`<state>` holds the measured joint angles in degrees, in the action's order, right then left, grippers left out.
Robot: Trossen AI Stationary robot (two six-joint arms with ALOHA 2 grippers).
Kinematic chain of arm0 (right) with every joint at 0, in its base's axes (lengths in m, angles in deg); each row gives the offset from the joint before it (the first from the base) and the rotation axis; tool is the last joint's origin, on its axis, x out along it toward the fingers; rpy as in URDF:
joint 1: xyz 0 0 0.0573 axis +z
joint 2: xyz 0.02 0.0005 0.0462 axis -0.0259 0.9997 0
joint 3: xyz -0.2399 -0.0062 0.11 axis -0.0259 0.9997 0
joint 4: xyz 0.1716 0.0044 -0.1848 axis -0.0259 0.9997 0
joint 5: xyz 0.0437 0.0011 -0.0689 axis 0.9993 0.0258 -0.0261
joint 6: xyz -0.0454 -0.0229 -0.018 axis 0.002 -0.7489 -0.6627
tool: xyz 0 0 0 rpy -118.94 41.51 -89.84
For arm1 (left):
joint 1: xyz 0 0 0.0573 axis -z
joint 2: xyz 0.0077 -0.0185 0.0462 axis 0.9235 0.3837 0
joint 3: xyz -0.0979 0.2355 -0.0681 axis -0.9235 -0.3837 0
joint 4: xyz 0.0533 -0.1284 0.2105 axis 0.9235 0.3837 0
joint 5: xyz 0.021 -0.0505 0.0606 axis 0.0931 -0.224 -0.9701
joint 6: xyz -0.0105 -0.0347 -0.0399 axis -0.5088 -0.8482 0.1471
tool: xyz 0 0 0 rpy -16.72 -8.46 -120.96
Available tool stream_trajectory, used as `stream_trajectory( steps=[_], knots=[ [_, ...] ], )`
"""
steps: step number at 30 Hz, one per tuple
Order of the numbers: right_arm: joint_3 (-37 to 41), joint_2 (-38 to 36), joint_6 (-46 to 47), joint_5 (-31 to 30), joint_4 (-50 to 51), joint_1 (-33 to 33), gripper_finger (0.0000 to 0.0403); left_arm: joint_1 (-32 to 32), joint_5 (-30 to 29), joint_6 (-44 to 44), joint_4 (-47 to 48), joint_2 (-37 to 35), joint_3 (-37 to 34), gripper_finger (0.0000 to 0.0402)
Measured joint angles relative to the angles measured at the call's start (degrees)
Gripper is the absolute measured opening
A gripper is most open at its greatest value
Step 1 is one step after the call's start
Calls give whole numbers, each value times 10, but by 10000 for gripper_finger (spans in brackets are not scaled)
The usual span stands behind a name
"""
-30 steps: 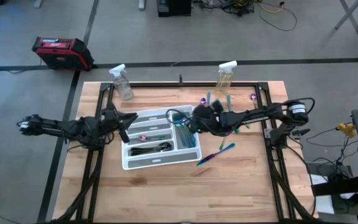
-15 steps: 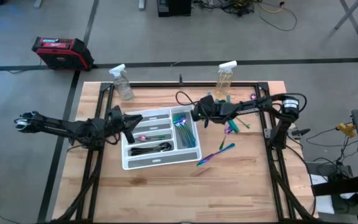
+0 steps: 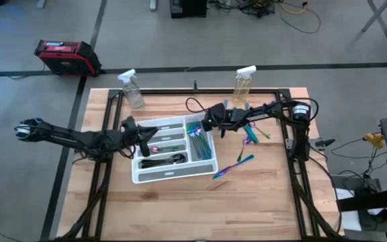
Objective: Sort silverware
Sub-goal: Put the blue spoon with the other blue spoons on the silverware tray
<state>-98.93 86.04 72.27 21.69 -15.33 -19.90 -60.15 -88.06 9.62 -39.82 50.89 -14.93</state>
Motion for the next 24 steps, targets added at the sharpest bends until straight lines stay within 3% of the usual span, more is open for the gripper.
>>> stream_trajectory(
  steps=[15, 24],
  knots=[
    [-1, 2, 17, -29, 10, 0, 139, 0, 0, -9, -6, 24, 0, 39],
    [-1, 20, 18, -8, 2, -6, 109, 0, 0, -13, -17, 28, 0, 39]
  ],
)
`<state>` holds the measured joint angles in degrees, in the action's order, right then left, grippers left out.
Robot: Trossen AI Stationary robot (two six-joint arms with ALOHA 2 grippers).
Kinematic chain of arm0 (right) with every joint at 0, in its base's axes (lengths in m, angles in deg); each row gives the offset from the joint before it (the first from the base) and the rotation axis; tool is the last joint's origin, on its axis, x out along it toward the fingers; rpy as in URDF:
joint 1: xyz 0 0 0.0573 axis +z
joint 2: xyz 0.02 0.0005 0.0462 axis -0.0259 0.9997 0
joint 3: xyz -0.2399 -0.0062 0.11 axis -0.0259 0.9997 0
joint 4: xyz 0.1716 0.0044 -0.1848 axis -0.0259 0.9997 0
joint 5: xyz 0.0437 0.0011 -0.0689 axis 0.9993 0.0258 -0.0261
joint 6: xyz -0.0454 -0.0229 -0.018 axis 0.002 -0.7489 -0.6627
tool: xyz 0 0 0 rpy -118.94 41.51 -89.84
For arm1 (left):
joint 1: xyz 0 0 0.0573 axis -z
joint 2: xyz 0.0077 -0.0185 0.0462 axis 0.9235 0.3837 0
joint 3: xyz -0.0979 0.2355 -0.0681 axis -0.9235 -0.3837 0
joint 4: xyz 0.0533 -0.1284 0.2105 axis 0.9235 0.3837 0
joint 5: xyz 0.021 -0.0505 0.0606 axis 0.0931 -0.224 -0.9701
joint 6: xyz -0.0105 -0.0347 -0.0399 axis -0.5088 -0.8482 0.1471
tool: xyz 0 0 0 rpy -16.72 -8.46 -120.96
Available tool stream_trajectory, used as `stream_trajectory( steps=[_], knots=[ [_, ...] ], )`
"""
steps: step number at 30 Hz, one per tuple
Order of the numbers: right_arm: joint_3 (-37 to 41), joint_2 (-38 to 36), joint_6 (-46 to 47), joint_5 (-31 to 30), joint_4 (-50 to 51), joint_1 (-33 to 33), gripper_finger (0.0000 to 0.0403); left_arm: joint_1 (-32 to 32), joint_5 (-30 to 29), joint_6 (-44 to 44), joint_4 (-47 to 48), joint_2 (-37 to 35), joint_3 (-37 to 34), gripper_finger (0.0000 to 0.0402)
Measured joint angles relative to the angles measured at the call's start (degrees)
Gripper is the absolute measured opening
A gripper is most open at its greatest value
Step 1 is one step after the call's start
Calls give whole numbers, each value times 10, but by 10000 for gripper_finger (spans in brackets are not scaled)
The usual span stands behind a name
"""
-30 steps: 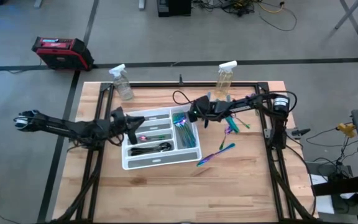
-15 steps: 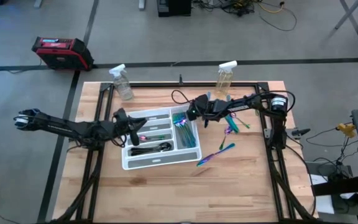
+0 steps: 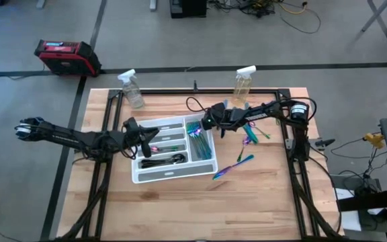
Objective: Sort silverware
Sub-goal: Put the blue spoon with the other blue spoons on the silverware tray
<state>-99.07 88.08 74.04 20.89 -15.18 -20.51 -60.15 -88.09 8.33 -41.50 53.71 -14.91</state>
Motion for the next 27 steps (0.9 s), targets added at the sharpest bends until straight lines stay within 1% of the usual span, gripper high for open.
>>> stream_trajectory(
  steps=[3, 9, 10, 15, 23, 27],
  knots=[
    [0, 0, -4, 2, 0, 0, 84, 0, 0, 0, -3, 2, 0, 39],
    [0, 1, -17, 5, 4, 0, 14, 0, 0, 0, -3, 2, 0, 39],
    [0, 1, -19, 5, 5, 0, 7, 0, 0, 0, -3, 1, 0, 39],
    [1, -1, -48, 10, 8, 0, 5, 0, 0, 9, -4, -13, 0, 39],
    [6, -46, -92, 15, 42, 0, 1, 0, 0, 23, -5, -45, 0, 39],
    [5, -60, -91, 15, 41, 0, 1, 0, 0, 24, -6, -48, 0, 39]
  ],
)
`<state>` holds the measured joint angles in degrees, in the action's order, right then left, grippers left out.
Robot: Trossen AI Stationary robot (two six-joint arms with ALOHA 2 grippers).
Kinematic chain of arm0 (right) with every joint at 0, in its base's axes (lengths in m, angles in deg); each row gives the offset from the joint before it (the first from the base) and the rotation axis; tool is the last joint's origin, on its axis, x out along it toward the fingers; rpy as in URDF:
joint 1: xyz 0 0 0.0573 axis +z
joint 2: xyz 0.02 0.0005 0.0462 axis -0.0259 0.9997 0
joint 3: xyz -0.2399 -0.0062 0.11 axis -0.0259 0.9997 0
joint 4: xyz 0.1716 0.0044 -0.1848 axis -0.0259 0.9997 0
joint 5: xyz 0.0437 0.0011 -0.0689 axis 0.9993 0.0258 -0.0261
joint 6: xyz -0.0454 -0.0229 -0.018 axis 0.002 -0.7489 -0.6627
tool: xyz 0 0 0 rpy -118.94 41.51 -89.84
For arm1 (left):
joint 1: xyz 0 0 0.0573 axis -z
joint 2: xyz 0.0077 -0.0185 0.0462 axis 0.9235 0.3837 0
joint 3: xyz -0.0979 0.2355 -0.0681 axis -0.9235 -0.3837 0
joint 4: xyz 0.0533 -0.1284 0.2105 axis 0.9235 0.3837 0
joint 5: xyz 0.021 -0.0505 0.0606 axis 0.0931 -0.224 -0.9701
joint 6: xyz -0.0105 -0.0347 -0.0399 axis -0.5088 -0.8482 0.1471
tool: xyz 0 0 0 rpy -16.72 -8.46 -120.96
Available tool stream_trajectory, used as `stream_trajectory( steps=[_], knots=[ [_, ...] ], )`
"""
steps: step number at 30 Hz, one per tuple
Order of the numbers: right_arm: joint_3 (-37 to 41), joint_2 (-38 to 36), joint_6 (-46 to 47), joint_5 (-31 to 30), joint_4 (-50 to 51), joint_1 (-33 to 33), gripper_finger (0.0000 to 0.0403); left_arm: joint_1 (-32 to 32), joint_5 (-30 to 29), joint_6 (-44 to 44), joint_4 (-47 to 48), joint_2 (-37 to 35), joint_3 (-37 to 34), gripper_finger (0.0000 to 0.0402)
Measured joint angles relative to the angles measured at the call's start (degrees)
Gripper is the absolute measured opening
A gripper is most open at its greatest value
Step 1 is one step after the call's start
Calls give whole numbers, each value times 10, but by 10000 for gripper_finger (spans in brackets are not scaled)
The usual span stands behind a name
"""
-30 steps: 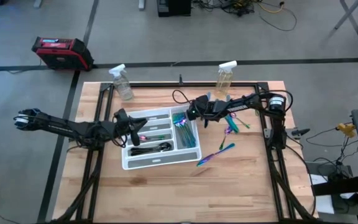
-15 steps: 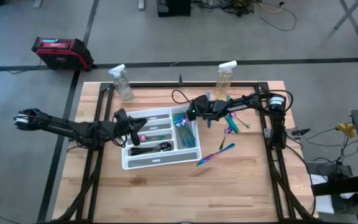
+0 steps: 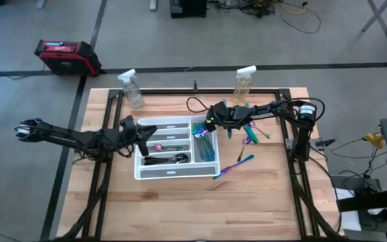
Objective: Sort silverware
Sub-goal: Put the blue spoon with the other blue spoons on the silverware tray
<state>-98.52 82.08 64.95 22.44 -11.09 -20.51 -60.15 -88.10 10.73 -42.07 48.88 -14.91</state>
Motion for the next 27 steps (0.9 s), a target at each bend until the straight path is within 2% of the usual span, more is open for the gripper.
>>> stream_trajectory(
  steps=[5, 14, 18, 21, 27],
  knots=[
    [0, 4, -1, 24, -13, 4, 1, 0, 0, 0, 0, 1, 0, 39],
    [-35, -44, -49, -32, 17, 3, 0, 0, -1, 2, 4, -2, 0, 39],
    [-69, -62, -102, -29, 18, 3, 0, 0, -1, 0, 5, -7, 0, 39],
    [-98, -64, -151, 39, -2, 5, 0, 0, -1, 5, 7, -19, 0, 39],
    [-144, -30, -246, 243, -62, 17, 0, 0, 34, 30, 11, -59, 0, 39]
  ],
)
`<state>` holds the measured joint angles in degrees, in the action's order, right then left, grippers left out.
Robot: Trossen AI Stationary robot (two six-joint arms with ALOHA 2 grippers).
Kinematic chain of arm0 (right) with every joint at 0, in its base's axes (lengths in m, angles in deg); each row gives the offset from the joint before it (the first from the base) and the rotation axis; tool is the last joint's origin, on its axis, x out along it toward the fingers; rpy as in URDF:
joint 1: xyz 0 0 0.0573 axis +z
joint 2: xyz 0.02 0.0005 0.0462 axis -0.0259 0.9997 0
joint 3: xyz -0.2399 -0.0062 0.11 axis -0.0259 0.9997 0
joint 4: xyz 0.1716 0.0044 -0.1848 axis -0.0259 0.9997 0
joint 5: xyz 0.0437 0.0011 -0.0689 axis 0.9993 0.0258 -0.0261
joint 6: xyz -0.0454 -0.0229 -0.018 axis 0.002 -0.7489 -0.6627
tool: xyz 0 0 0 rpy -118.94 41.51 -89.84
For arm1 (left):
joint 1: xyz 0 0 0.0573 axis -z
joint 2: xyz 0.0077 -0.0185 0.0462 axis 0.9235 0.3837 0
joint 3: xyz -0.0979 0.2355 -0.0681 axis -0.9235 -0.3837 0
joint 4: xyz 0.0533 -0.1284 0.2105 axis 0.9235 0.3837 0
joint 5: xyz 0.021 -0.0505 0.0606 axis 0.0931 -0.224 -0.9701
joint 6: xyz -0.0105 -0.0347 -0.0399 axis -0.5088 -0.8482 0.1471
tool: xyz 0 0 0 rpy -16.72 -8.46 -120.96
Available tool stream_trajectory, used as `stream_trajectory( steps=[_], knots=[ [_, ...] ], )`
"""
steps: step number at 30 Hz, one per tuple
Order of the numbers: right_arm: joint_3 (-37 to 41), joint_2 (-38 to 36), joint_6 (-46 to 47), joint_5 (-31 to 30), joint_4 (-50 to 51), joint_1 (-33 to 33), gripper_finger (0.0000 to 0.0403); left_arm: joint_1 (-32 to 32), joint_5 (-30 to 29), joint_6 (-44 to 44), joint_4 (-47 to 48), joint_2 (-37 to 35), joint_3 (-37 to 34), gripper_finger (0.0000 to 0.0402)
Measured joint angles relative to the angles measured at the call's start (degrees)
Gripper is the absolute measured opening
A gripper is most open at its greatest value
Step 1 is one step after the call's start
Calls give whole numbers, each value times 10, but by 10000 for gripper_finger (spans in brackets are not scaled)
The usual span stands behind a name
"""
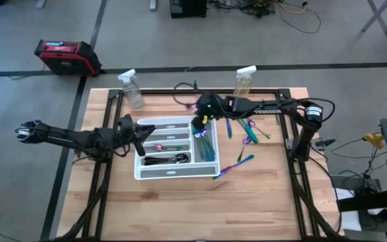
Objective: Sort silverware
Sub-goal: Put the blue spoon with the other blue spoons on the silverware tray
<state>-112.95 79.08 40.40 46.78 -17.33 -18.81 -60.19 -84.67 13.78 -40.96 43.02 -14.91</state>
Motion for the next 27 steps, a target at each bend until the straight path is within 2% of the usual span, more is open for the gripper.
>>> stream_trajectory(
  steps=[3, 7, 12, 17, 27],
  knots=[
    [-31, 37, -33, 67, -8, 11, 0, 0, 16, 14, 0, -40, 0, 39],
    [-77, 90, -76, 106, -7, 36, 0, 0, 16, 33, 2, -98, 0, 39],
    [-134, 151, -130, 114, -10, 70, 0, 0, 15, 35, 36, -142, 1, 39],
    [-182, 204, -172, 138, -25, 96, 0, 0, 15, 31, 52, -153, 1, 39],
    [-270, 304, -181, 137, -14, 104, 0, 0, 13, 30, 57, -153, 1, 39]
  ],
)
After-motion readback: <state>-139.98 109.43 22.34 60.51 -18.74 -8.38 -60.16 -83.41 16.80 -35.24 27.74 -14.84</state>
